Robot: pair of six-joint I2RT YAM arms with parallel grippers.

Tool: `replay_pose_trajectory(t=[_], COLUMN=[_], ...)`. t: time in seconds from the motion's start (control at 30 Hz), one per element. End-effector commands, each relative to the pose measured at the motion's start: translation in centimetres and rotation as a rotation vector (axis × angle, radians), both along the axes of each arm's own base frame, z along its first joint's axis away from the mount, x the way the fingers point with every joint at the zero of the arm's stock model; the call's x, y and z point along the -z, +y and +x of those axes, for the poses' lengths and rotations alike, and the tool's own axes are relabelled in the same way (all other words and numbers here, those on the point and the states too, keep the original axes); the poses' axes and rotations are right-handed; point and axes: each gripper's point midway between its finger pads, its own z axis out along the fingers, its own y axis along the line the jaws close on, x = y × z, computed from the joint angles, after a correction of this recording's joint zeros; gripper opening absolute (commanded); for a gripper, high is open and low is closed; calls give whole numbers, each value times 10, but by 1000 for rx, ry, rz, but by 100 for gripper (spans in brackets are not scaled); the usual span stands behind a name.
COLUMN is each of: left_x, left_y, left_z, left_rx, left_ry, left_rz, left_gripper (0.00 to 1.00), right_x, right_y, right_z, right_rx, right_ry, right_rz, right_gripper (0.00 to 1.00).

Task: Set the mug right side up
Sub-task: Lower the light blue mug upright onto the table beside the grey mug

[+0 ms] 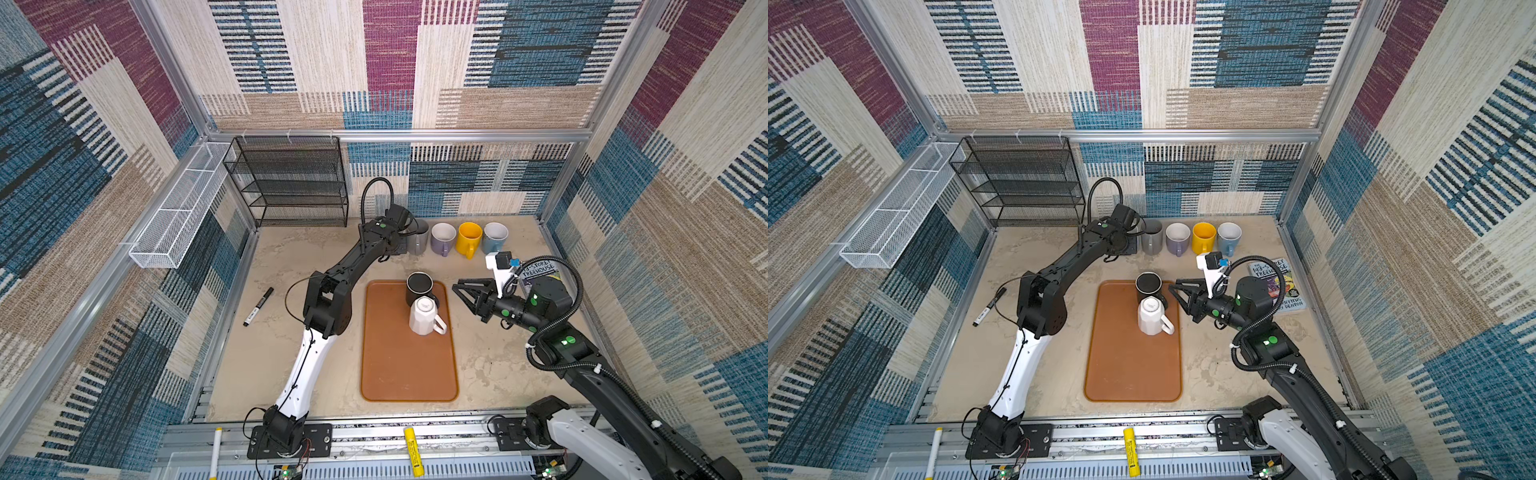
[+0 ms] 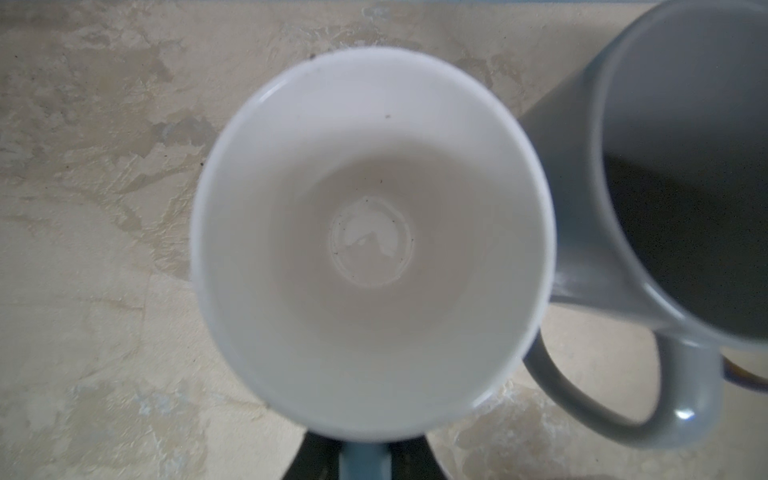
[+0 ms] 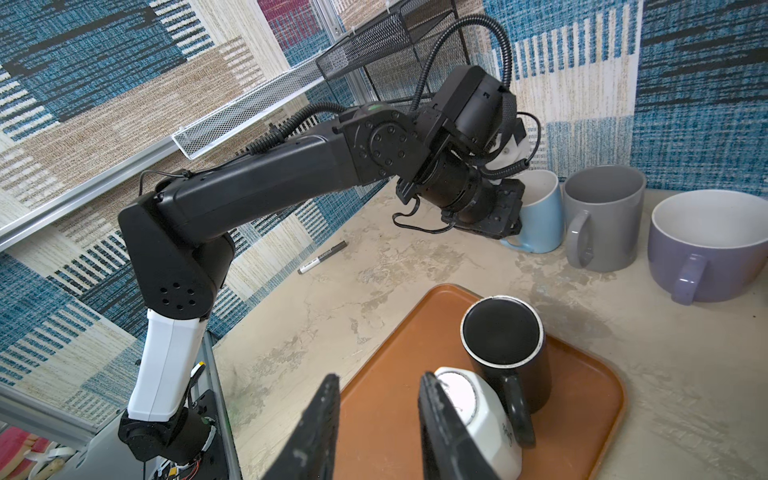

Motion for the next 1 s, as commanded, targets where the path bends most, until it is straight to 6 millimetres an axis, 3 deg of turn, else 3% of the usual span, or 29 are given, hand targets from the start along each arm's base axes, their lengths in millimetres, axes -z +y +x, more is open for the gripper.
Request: replay_pose_trajectory(t=[0.0, 0.17, 0.37, 0.67, 0.77, 0.97], left_x=[-8, -9, -9, -6, -6, -3], left_y=[-2, 3, 4, 9, 11, 13], left_z=[3, 3, 3, 5, 5, 6], left_rx=[-12, -23, -22, -45, -54, -63], left_ry=[-16, -19, -16, -17, -19, -16], left_rz=[-23, -9, -5, 3, 10, 11], left_gripper=[20, 21, 30, 22, 10, 10], right_x=[-2, -1, -1, -1, 0, 1], right_y=[-1, -2, -3, -4, -4, -5], right_z=[0, -1, -2, -2, -1, -1], right_rx=[7, 10, 15, 21, 24, 27], right_ry=[-11, -9, -11, -14, -10, -10], right_rz=[3, 1, 1, -4, -5, -9], right_gripper=[35, 35, 36, 36, 36, 36])
